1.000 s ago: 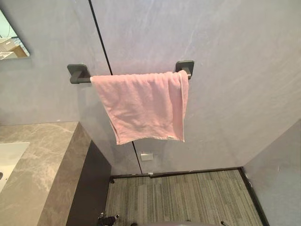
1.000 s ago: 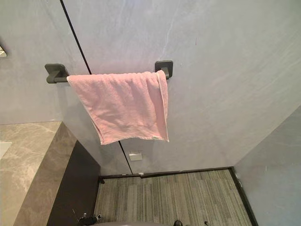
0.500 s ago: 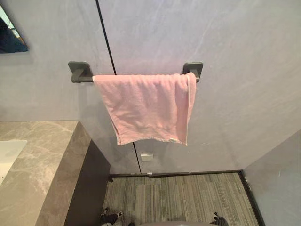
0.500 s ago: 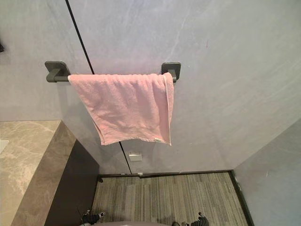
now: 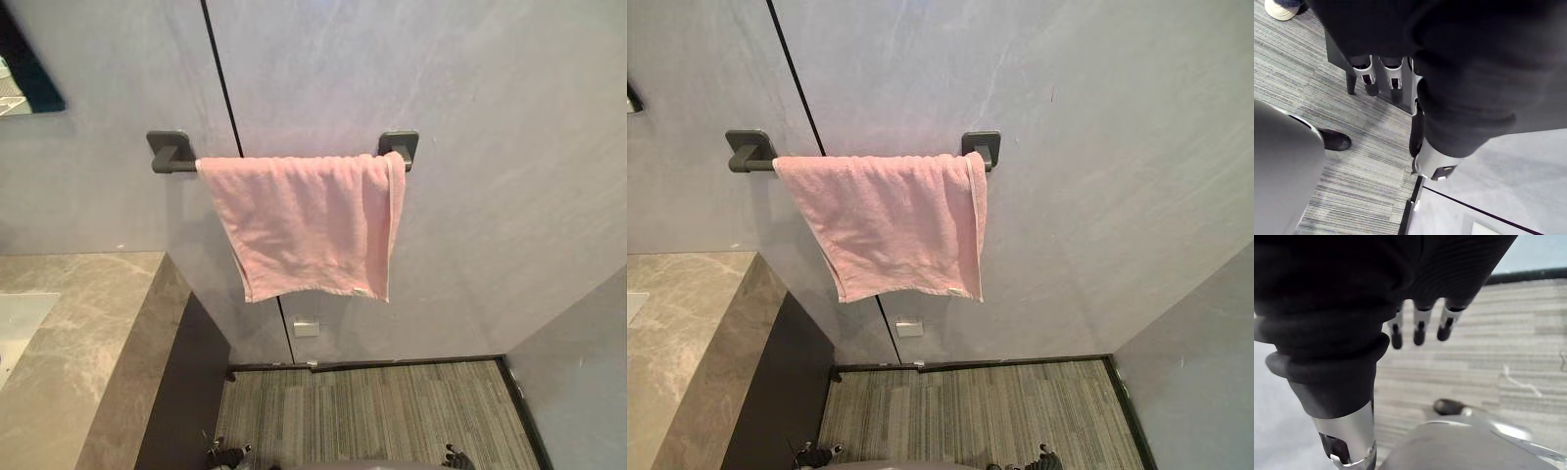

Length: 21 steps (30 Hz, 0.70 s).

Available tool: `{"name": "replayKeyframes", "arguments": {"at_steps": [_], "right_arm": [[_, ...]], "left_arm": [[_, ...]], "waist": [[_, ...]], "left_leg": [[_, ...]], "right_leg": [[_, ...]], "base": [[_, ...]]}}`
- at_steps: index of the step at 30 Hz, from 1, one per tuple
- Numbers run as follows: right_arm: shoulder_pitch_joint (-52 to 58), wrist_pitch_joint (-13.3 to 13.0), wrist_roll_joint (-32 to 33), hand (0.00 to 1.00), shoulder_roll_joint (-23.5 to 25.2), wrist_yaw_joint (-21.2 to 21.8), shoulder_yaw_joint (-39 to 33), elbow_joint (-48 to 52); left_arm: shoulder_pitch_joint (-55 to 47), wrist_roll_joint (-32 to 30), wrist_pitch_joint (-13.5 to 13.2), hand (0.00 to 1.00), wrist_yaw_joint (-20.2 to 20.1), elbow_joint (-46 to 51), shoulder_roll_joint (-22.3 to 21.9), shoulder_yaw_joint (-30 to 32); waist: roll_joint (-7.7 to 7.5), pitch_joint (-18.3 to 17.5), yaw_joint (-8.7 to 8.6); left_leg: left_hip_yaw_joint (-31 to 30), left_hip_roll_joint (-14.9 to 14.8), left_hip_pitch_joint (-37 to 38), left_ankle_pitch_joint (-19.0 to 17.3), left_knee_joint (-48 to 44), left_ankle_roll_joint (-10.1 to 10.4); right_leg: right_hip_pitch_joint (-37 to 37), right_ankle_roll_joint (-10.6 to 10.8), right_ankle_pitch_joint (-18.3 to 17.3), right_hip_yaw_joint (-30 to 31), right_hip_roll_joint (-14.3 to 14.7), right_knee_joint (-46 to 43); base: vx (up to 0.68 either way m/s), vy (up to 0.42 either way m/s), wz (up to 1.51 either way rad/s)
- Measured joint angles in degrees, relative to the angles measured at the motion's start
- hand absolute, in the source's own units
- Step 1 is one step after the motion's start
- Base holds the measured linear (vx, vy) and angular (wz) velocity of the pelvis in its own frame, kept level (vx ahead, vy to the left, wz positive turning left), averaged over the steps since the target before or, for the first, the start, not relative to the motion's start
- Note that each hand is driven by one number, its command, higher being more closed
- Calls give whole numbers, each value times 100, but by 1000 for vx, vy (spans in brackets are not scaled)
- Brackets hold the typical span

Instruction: Organize washtable

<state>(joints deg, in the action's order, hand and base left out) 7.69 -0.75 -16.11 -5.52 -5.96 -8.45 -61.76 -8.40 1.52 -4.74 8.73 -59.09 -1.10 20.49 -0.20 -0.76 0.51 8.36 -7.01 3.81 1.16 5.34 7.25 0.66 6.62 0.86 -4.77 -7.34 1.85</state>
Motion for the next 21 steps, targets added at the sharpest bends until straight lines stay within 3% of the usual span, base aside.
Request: {"name": "replayKeyframes", "arguments": {"at_steps": [21], "right_arm": [[1,0,-1,0,-52,8,45,-14]], "left_arm": [[2,5,43,0,-110,-2,29,-142]], "waist": [[9,1,-11]], "left_leg": [[-3,-2,26,-41,0,7]], "right_leg": [[10,1,-2,27,3,26]], "base": [[5,0,0]]}}
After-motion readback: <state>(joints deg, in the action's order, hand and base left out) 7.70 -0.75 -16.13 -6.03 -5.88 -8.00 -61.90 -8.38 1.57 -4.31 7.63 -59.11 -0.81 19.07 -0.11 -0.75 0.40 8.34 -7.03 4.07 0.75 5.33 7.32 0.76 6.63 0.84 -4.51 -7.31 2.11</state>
